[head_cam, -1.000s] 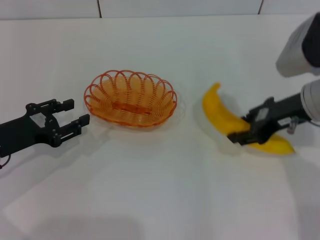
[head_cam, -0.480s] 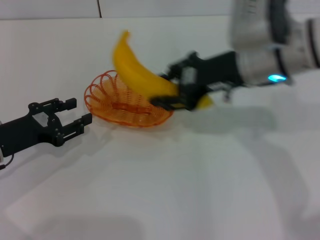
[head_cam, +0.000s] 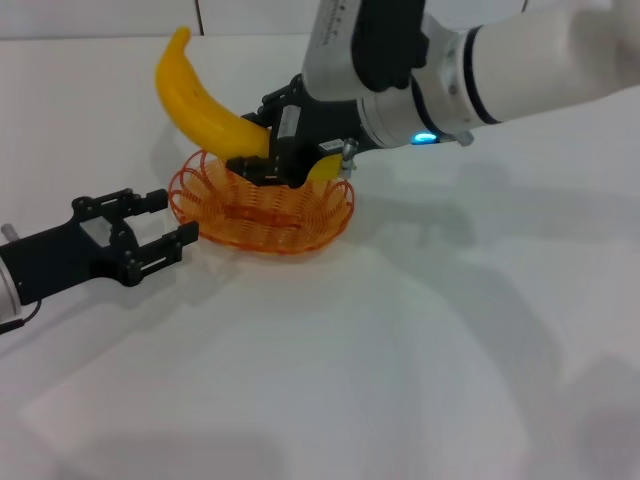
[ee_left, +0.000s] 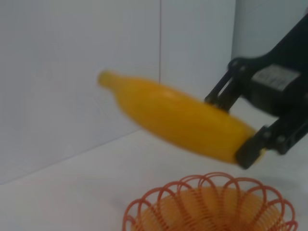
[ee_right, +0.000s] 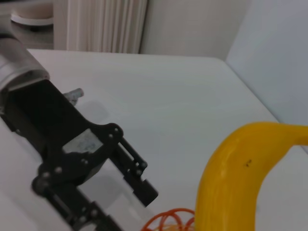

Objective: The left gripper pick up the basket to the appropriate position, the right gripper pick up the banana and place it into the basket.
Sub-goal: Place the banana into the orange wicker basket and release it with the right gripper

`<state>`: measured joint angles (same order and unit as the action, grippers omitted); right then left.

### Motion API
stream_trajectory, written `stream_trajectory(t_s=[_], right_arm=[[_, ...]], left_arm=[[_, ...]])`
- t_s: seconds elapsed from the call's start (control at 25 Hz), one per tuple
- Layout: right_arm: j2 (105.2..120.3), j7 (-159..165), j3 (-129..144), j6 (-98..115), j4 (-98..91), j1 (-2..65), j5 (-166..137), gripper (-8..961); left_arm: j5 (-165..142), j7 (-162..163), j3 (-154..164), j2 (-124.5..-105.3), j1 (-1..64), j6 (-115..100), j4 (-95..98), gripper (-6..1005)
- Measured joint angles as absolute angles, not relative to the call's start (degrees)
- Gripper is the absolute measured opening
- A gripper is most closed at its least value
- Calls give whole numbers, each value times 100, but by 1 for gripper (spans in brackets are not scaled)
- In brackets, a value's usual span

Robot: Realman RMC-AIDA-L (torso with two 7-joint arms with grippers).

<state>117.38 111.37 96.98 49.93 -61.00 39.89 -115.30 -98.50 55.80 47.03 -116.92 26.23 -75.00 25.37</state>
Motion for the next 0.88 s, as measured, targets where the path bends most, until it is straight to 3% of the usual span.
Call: stream_trajectory(t_s=[0.24,0.48,0.88], right_arm=[[11749,11298,10036,4667,-5388,4481,-11530,480],[11742,11350,10097,4603,-5238,4525,-11554,480],[11724,11365,10089,4651,-5145,4495,-11559,604]], left_arm=[[-9851,5573,4702,-11695,2680,-7508,2514,590],[-9850,5572,4702,-11698,2672,-7515,2514,591],[-9850,5572,4711,-11698,2642,-7515,2513,592]])
